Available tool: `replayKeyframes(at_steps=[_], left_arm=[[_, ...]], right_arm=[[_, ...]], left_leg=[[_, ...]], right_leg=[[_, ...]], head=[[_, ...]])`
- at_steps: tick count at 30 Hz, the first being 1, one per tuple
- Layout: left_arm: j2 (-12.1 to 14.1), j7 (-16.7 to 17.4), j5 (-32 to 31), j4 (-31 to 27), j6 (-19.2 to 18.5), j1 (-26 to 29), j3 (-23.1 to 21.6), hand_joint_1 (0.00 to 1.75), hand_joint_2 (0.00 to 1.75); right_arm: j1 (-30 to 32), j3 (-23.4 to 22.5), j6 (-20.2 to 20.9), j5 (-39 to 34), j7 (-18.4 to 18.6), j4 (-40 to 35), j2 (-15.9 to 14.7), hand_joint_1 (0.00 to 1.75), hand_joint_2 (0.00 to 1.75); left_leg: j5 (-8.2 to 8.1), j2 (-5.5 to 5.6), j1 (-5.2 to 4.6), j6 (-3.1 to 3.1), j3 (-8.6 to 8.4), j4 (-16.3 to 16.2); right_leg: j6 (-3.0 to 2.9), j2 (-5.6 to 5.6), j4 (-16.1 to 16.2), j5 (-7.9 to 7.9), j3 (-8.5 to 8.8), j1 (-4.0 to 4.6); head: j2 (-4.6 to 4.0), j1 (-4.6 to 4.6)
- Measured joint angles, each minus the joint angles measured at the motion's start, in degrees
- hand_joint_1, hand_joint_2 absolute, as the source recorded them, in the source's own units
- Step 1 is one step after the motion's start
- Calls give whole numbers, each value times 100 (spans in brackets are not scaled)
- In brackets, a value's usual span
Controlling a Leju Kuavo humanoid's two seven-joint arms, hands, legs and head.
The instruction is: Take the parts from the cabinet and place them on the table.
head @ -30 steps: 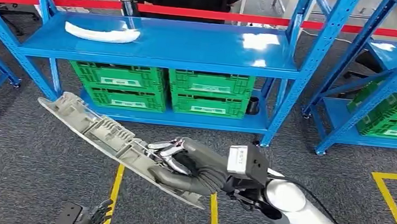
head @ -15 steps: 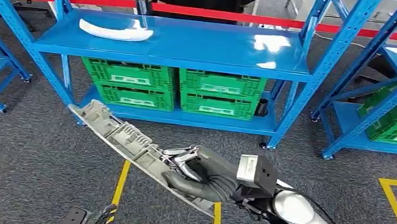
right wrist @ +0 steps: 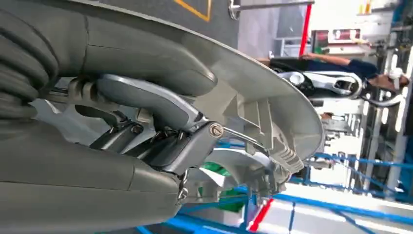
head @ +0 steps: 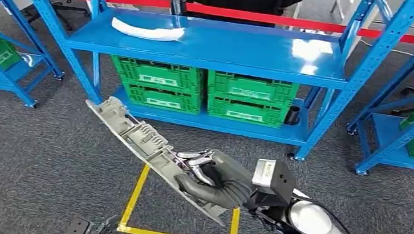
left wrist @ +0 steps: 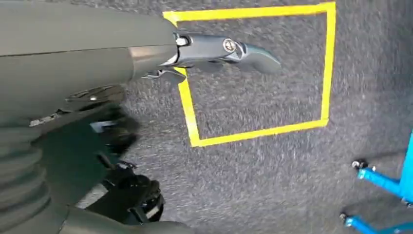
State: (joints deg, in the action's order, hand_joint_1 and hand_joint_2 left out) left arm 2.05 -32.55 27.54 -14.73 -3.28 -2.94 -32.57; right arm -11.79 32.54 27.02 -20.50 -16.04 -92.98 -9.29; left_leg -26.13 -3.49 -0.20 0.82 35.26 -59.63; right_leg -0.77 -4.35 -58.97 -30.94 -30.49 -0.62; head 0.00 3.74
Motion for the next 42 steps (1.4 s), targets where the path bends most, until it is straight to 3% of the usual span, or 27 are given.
replayKeyframes(at_steps=[1, 4, 5, 7, 9, 10, 11, 12, 14, 15, 16, 19, 20, 22, 23, 25, 26, 27, 29, 30, 31, 35, 36, 38, 40, 41, 42], left_arm=[[0, -4, 11, 0, 0, -7, 15, 0, 175], [0, -2, 11, 13, 0, 36, 37, 0, 175], [2, -2, 15, 22, 0, 44, 44, 0, 175], [2, -4, 17, 22, 2, 40, 48, 0, 175], [-15, -11, 33, 22, 2, 36, 50, 0, 175], [-17, -15, 44, 26, 2, 42, 52, 0, 175], [-13, -20, 44, 31, 2, 50, 59, 0, 175], [-7, -22, 41, 35, -7, 52, 65, 0, 175], [2, -24, 39, 33, -39, 44, 85, 0, 175], [7, -24, 39, 33, -55, 39, 87, 0, 175], [20, -31, 39, 35, -61, 20, 92, 0, 175], [37, -33, 37, 42, -68, 32, 92, 0, 175], [56, -33, 39, 46, -68, 40, 94, 0, 175], [59, -55, 44, 48, -68, 49, 98, 0, 175], [59, -66, 55, 48, -68, 38, 100, 0, 175], [41, -87, 91, 48, -66, 44, 114, 0, 175], [33, -101, 101, 48, -66, 62, 131, 0, 175], [26, -109, 107, 48, -66, 80, 140, 0, 175], [22, -118, 111, 48, -59, 90, 157, 0, 175], [22, -122, 111, 48, -59, 88, 177, 0, 175], [15, -125, 111, 46, -59, 77, 184, 0, 175], [2, -125, 111, 50, -57, 114, 188, 0, 175], [0, -125, 111, 50, -57, 123, 190, 0, 175], [-4, -127, 114, 50, -55, 94, 194, 0, 175], [-30, -125, 114, 48, -55, 92, 194, 0, 175], [-33, -125, 111, 50, -55, 100, 194, 0, 175], [-31, -125, 114, 50, -55, 106, 194, 0, 175]], right_arm=[[-2, -6, 0, -4, 9, 0, 2, 175, 175], [-21, -9, 0, -4, 33, 0, 15, 175, 175], [-28, -11, 0, -4, 35, -2, 30, 175, 175], [-35, -26, 0, -9, 37, 0, 31, 175, 175], [-14, -48, 13, -4, 63, 11, 31, 175, 175], [-15, -50, 15, -4, 68, 28, 31, 175, 175], [-16, -52, 31, -2, 72, 46, 31, 175, 175], [-20, -52, 37, 0, 83, 63, 37, 175, 175], [-46, -55, 63, 4, 92, 85, 66, 175, 175], [-61, -57, 68, 7, 100, 94, 70, 175, 175], [-67, -57, 83, 11, 105, 109, 79, 175, 175], [-102, -66, 116, 17, 109, 147, 127, 175, 175], [-125, -66, 118, 20, 109, 149, 151, 175, 175], [-156, -66, 151, 20, 114, 155, 195, 175, 175], [-160, -66, 166, 22, 114, 160, 194, 175, 175], [-162, -66, 179, 22, 118, 197, 203, 175, 175], [-162, -66, 186, 22, 118, 205, 205, 175, 175], [-163, -63, 188, 22, 118, 208, 205, 175, 175], [-170, -63, 201, 22, 120, 210, 208, 175, 175], [-179, -63, 203, 22, 120, 210, 210, 175, 175], [-190, -63, 203, 20, 118, 210, 214, 175, 175], [-227, -57, 203, 20, 118, 210, 227, 175, 175], [-233, -57, 203, 20, 120, 212, 234, 175, 175], [-238, -57, 203, 13, 109, 221, 232, 175, 175], [-218, -57, 203, 20, 114, 240, 229, 175, 175], [-215, -59, 203, 20, 114, 240, 229, 175, 175], [-214, -57, 203, 20, 118, 243, 229, 175, 175]], left_leg=[[-20, -66, -62, -38, -37, 54], [-20, 135, -72, -97, 6, 53], [17, 191, -27, -151, -25, 119], [48, 291, 5, -219, -24, 148], [47, 419, 3, -235, -15, 147], [47, 484, 2, -237, -13, 144], [47, 557, 2, -236, -13, 137], [48, 625, 5, -234, -14, 128], [40, 781, 19, -212, -14, 82], [30, 842, 25, -185, -4, 55], [39, 903, -1, -137, 52, 16], [124, 1062, 51, 4, 110, 78], [134, 1109, 43, 38, 126, 76], [-100, 580, 17, 84, 266, -235], [-316, 473, 33, 117, 436, -622], [-676, 410, 59, 158, 811, -1475], [-699, 403, 68, 167, 888, -1666], [-586, 393, 73, 168, 813, -1549], [-152, 314, 73, 145, 324, -681], [33, 166, 65, 119, 28, -168], [-93, -44, -6, 75, -75, 46], [-22, 209, -23, -77, -28, 92], [20, 266, 34, -138, -75, 155], [47, 357, 29, -203, -63, 171], [50, 484, 21, -214, -49, 169], [52, 544, 20, -215, -46, 163], [52, 608, 21, -214, -47, 157]], right_leg=[[34, -47, -10, -15, -7, 40], [123, -178, 46, -20, 38, 41], [168, -184, 39, -51, 55, 49], [202, 270, -351, -337, -109, 11], [213, 388, -1278, -771, -555, 10], [217, 393, -1627, -865, -742, 14], [219, 393, -1747, -817, -830, 14], [217, 395, -1581, -628, -777, 7], [205, 472, -624, -38, -358, -19], [205, 655, -166, 126, -166, -47], [209, 895, -75, 33, -136, -57], [103, 744, -86, 86, -171, -10], [49, 681, -40, 121, -166, -47], [-20, 540, -10, 144, -147, -52], [-29, 473, -13, 143, -150, -40], [-42, 315, -20, 134, -153, -32], [-42, 243, -24, 129, -154, -30], [-39, 175, -27, 125, -153, -30], [-16, 55, -28, 110, -137, -31], [3, 6, -28, 98, -120, -28], [30, -47, -26, 86, -119, 9], [170, -211, 22, 90, -76, 23], [212, -158, -11, 38, -72, -9], [229, 289, -595, -332, -338, -18], [243, 406, -1535, -717, -811, -15], [244, 411, -1796, -748, -962, -16], [243, 412, -1778, -642, -977, -18]], head=[[2, 0], [2, 0], [0, -2], [2, -7], [2, -4], [2, -7], [2, -7], [0, -7], [0, -6], [2, -5], [0, -4], [0, 0], [0, -4], [2, 37], [0, 37], [0, 39], [2, 37], [0, 39], [0, 37], [0, 39], [0, 39], [2, 35], [2, 39], [2, 22], [0, 22], [2, 22], [0, 20]])
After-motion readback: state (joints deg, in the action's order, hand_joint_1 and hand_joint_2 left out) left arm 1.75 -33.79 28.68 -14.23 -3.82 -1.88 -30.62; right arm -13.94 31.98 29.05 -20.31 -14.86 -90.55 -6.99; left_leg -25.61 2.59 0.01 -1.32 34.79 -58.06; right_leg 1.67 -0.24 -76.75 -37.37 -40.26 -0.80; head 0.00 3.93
